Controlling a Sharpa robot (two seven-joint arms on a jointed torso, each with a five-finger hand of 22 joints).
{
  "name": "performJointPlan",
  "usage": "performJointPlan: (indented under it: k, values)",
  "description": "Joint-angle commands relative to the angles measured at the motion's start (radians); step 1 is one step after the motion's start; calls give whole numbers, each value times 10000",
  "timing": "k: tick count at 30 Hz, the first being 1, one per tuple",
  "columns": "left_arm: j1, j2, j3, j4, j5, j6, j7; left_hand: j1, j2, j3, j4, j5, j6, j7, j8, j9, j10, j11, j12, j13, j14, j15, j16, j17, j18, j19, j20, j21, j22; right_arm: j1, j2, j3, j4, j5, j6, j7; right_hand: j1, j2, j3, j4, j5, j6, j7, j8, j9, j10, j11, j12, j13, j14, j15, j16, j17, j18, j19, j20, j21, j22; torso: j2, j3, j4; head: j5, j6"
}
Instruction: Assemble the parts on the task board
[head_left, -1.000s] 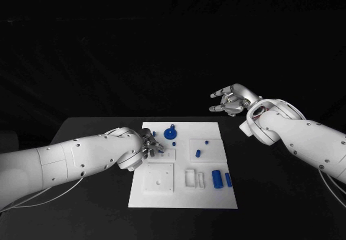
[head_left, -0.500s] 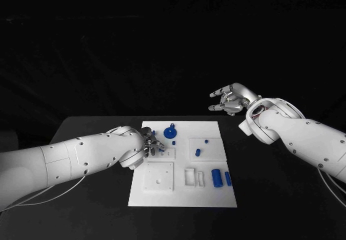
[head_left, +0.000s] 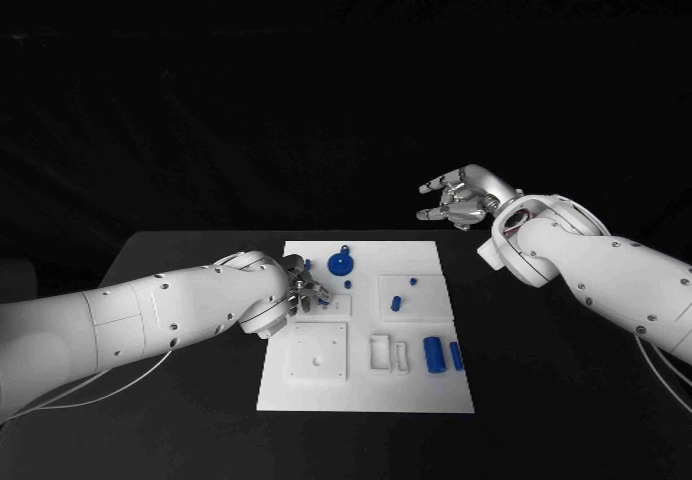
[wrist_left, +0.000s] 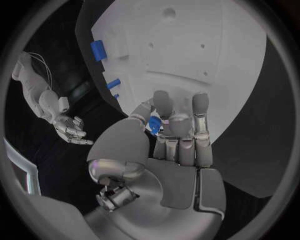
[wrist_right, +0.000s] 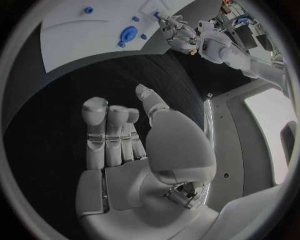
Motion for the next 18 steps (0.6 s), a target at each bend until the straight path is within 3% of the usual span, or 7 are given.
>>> performJointPlan:
  k: [1, 18]
  values:
    - [-16, 34, 2, 8, -104, 256, -31, 206, 135, 36, -3, 9, 2181, -1467, 33, 5543, 203, -339, 16, -11, 33, -116, -7, -5, -64, 57, 12, -31, 8, -8, 11, 6, 0, -1, 121, 91, -107, -27, 11, -49, 54, 50, -13, -49, -8, -39, -34, 66, 7, -14, -33, -17, 10, 170, 488, 36, 4, 882, 7, 1, -3, -9, -15]
    - [-62, 29, 3, -35, -353, 263, -92, 191, 140, 34, -28, 8, 2173, -1464, 32, 5539, 203, -339, 3, -14, 25, -121, -27, -44, -73, 81, 6, -97, 84, -16, 16, 6, -6, -1, 137, 96, -113, -7, 17, -72, 60, 68, -14, -47, -6, -29, -38, 77, 16, -6, -34, -12, 21, 170, 492, 34, 10, 882, -1, 11, 0, -18, -63]
